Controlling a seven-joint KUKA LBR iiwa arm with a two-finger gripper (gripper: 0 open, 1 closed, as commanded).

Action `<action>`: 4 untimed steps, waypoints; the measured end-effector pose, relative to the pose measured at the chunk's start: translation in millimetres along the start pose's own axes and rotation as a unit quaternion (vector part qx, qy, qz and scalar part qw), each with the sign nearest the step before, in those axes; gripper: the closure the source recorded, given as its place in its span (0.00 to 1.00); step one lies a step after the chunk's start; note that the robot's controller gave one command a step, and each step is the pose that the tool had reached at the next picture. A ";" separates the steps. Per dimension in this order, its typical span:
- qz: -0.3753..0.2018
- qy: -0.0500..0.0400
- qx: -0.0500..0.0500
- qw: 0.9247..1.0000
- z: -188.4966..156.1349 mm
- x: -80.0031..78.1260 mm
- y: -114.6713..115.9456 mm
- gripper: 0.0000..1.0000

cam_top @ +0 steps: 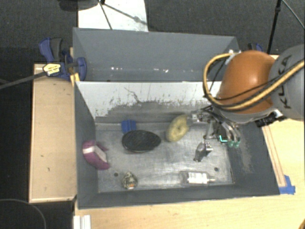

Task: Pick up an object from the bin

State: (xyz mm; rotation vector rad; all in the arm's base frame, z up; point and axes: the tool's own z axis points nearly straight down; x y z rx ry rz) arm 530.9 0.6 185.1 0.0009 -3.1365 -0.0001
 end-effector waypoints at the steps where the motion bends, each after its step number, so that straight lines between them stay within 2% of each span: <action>1: -0.004 -0.002 -0.001 1.000 87.6 -48.0 32.6 0.00; 2: 0.014 -0.003 -0.001 1.000 113.8 -54.9 -4.7 0.00; 3: 0.013 -0.004 -0.001 1.000 111.6 -55.4 -3.4 1.00; 4: -0.019 -0.008 0.000 1.000 -52.6 -44.0 -18.3 1.00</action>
Offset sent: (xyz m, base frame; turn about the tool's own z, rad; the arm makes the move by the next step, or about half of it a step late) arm 0.0473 0.0305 -0.0839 -0.0040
